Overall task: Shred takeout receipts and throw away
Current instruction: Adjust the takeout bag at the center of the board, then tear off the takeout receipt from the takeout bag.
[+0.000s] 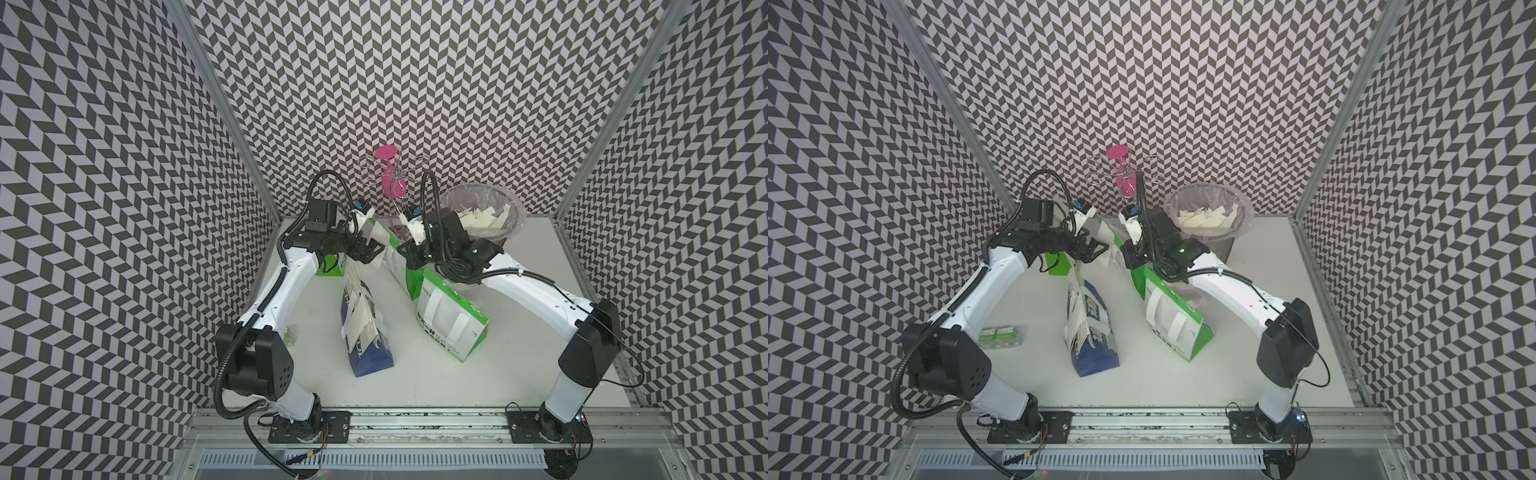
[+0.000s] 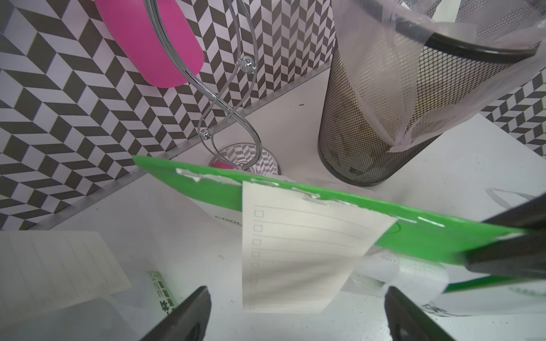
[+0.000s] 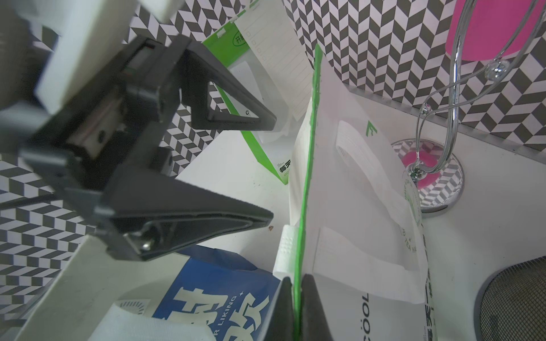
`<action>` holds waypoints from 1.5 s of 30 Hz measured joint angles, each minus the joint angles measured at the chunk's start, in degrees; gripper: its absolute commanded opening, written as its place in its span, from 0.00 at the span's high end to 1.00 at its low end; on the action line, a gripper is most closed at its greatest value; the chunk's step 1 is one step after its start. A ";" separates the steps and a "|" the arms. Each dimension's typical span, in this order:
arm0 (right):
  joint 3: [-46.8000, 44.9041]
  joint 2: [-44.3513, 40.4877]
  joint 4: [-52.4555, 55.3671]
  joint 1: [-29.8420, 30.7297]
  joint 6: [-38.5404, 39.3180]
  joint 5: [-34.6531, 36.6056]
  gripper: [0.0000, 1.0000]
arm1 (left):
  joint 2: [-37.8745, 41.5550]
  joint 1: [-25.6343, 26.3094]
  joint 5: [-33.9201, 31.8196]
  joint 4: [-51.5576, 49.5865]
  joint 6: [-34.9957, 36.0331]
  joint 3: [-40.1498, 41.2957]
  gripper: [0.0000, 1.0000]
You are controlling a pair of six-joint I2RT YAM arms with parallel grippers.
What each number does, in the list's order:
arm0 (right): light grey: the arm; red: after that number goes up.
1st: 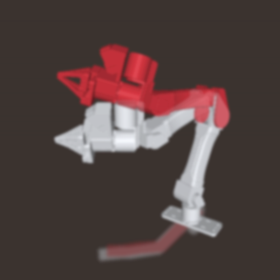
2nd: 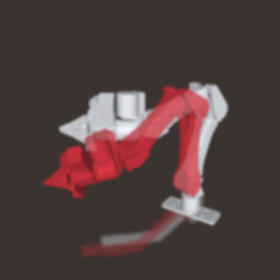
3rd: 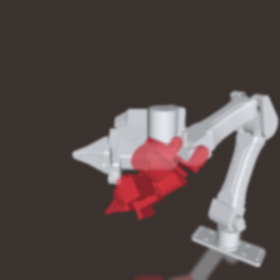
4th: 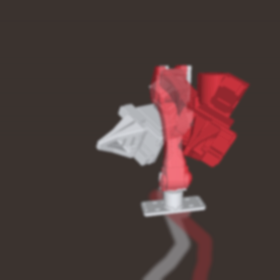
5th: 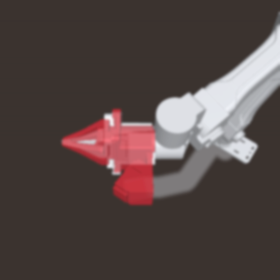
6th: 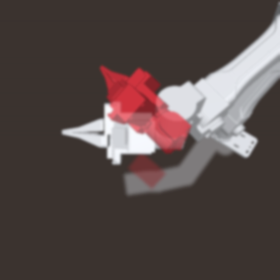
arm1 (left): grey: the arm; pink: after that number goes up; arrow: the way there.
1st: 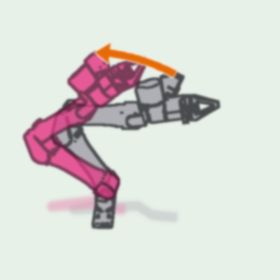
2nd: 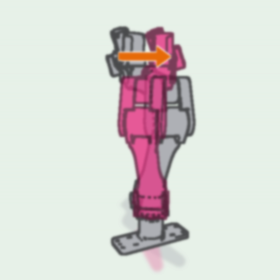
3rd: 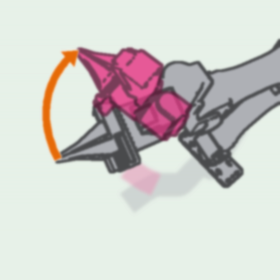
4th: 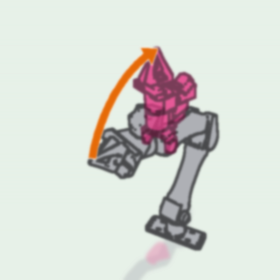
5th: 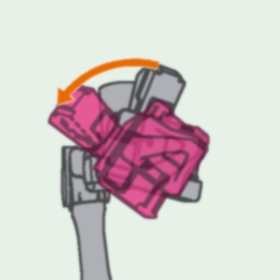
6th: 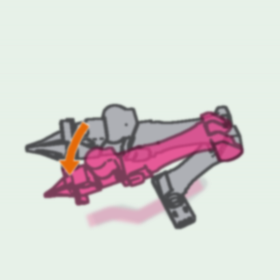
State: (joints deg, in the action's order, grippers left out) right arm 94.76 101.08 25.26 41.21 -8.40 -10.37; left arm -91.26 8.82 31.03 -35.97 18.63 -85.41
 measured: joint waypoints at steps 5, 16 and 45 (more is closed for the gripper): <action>0.00 0.00 0.02 -0.37 0.48 -1.20 1.00 | -1.95 -2.25 6.84 0.74 1.49 -0.90 0.10; 0.00 0.00 0.11 -0.92 1.09 -2.75 1.00 | -9.03 -3.37 16.70 0.11 2.21 -7.41 0.22; 0.00 0.00 0.46 -1.29 2.01 -3.89 1.00 | -11.28 -3.23 22.34 -3.17 1.44 -9.64 0.78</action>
State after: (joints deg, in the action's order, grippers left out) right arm 94.76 101.08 25.71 39.92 -6.39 -14.26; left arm -102.54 5.58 53.36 -39.13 20.08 -95.04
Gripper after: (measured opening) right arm 0.048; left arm 0.207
